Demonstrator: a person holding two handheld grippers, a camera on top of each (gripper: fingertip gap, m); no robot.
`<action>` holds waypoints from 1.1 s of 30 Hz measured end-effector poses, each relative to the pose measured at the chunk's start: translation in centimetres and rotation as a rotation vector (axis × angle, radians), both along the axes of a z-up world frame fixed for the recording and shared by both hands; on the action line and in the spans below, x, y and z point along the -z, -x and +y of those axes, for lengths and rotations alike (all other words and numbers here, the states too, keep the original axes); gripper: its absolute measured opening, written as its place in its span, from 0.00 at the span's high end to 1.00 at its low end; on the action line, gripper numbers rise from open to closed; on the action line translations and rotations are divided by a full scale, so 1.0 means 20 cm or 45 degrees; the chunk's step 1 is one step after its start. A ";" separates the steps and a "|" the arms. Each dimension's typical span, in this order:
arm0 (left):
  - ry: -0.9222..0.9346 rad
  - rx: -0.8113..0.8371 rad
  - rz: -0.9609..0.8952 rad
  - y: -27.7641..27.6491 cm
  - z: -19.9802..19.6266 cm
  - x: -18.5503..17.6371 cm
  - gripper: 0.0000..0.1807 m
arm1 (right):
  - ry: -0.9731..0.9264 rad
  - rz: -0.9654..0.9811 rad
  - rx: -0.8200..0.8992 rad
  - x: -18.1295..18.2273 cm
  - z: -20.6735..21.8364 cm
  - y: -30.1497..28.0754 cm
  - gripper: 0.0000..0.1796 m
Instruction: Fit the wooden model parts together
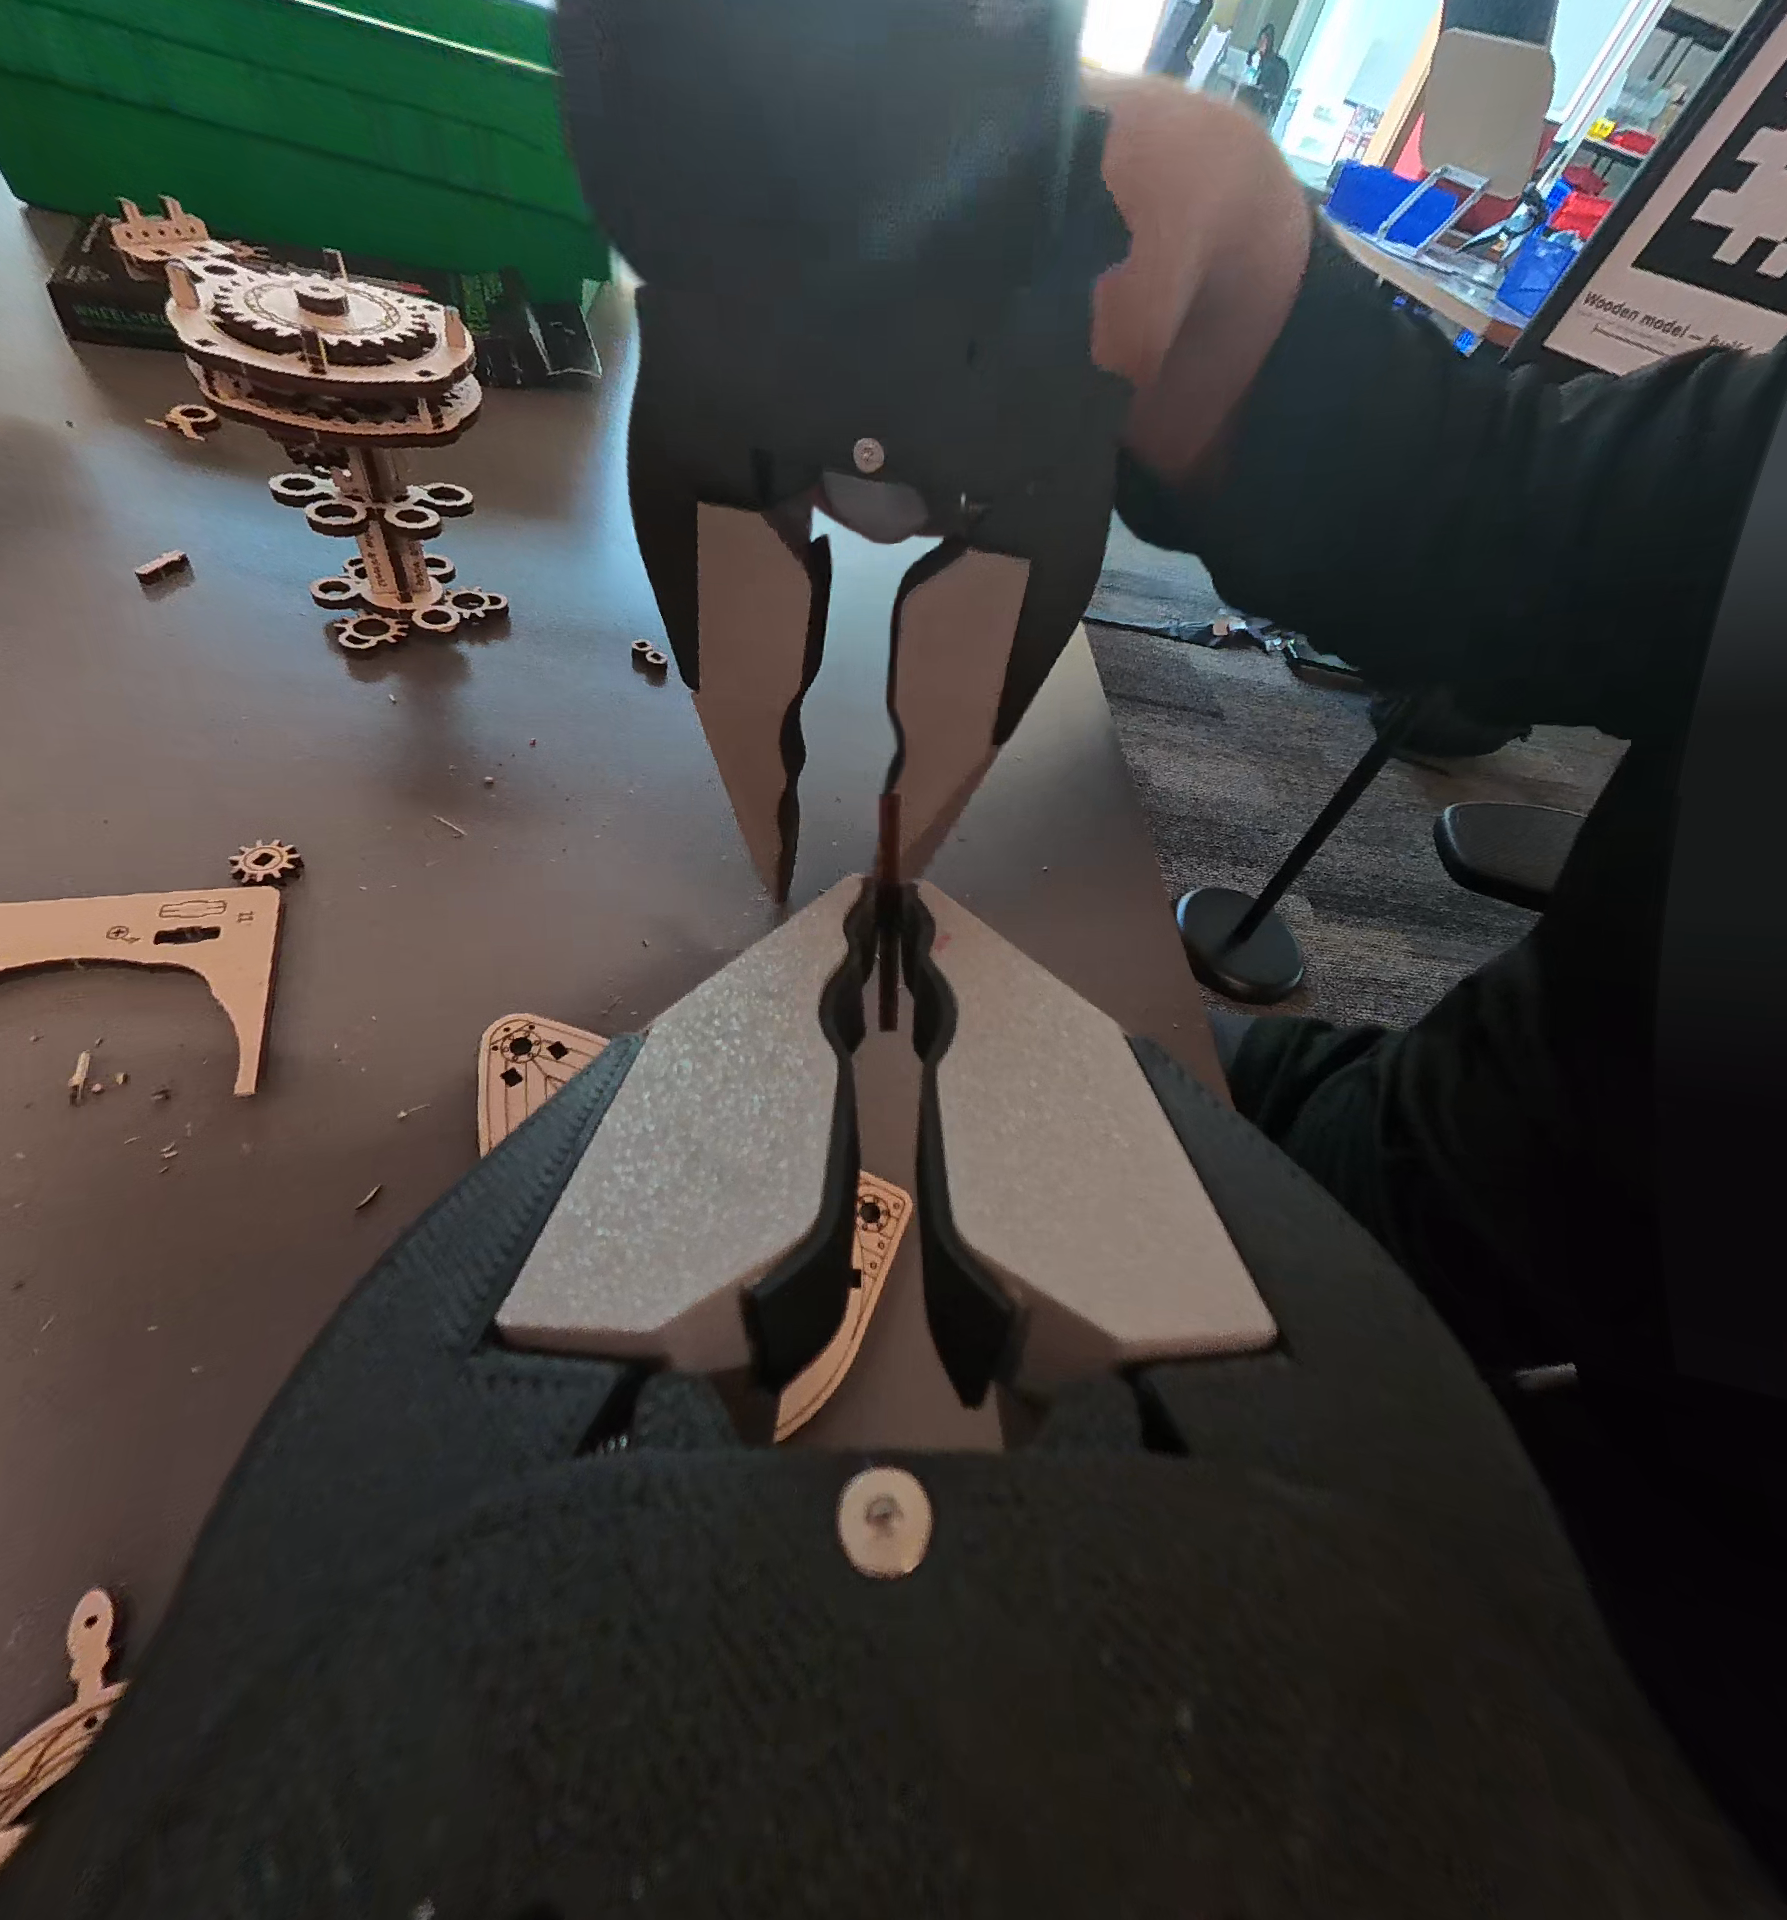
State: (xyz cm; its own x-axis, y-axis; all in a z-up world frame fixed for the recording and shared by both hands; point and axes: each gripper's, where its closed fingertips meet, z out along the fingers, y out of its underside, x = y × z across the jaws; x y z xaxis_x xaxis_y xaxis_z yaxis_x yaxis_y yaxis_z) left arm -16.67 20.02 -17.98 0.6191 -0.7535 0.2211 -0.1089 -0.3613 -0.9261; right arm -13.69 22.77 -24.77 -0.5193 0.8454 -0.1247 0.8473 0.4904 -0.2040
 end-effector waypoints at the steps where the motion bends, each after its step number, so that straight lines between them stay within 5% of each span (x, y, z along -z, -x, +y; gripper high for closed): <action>1: 0.002 0.000 0.001 0.00 0.00 0.00 0.99 | 0.079 -0.042 0.018 -0.01 -0.03 -0.01 0.83; 9: -0.011 -0.014 0.002 0.01 0.00 -0.01 1.00 | 0.133 0.122 0.260 -0.10 0.06 0.05 0.90; 17: -0.008 0.003 0.007 0.00 -0.01 0.00 0.99 | 0.108 0.468 0.122 -0.04 0.00 0.06 0.94; 33: 0.002 -0.012 0.004 0.01 0.00 0.01 0.99 | 0.202 0.555 0.065 0.00 -0.01 0.11 0.98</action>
State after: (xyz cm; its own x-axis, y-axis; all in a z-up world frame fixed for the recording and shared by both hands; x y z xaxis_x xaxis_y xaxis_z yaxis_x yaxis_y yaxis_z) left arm -16.95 20.02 -18.11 0.6268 -0.7472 0.2208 -0.1081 -0.3641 -0.9251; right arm -15.95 22.54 -24.69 -0.5099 0.8596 -0.0337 0.6884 0.3842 -0.6153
